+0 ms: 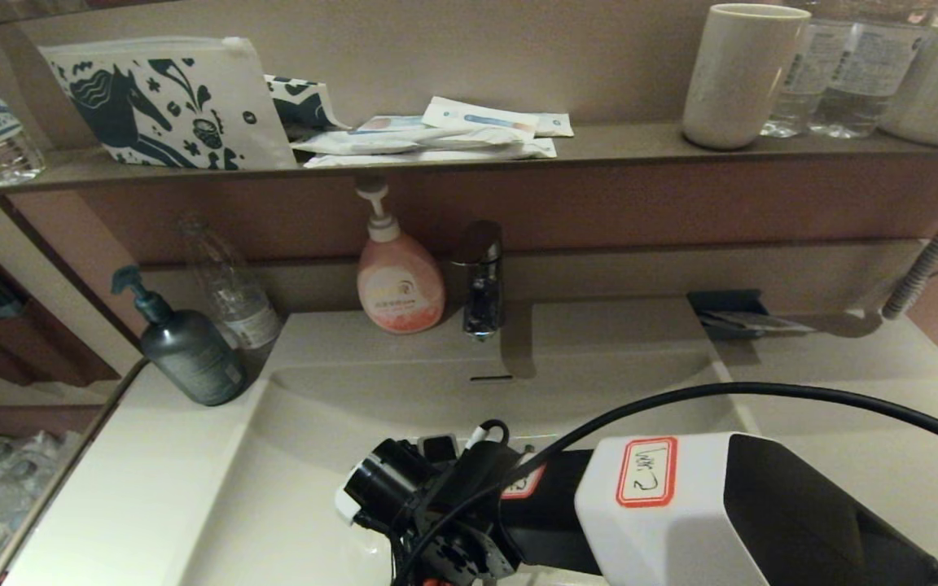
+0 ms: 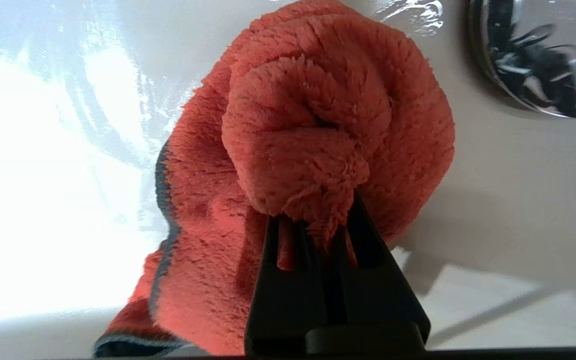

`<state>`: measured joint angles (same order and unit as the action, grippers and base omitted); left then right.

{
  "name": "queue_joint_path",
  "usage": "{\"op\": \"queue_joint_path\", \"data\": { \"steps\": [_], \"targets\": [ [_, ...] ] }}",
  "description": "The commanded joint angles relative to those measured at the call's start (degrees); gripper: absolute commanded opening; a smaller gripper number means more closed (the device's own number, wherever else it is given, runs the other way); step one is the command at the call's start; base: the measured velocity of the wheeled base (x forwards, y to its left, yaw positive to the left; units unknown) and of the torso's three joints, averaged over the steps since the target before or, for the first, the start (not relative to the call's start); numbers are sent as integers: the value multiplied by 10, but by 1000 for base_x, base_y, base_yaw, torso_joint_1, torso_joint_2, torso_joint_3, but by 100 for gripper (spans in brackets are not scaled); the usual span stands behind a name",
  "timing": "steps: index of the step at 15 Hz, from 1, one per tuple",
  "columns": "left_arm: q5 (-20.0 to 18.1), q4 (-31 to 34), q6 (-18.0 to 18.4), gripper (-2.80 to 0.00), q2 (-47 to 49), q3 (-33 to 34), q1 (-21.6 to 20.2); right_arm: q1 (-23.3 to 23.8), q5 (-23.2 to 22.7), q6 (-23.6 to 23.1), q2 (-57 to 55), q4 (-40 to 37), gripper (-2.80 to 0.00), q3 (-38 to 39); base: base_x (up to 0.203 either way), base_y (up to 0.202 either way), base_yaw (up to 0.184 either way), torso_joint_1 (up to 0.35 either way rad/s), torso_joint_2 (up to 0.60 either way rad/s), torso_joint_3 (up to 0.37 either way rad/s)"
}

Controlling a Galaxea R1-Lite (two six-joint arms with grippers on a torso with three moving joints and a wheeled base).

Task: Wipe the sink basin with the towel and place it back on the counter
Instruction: Wipe the sink

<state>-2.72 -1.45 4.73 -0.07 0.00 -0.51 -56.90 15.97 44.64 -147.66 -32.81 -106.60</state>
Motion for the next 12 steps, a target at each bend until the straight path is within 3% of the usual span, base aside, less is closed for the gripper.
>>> {"op": "queue_joint_path", "data": {
  "steps": [1, 5, 12],
  "targets": [
    [0, 0, 0, -280, 1, 0, 0, 20, 19, 4, -6, -41, -280, 42, 0, 0, 0, 0, 0, 0],
    [0, 0, 0, -280, 1, 0, 0, 58, 69, 14, 58, -50, -280, 174, 0, 0, 0, 0, 0, 0],
    [0, 0, 0, -280, 1, 0, 0, 113, 112, 18, 197, -14, -280, 365, 0, 0, 0, 0, 0, 0]
  ]
}}
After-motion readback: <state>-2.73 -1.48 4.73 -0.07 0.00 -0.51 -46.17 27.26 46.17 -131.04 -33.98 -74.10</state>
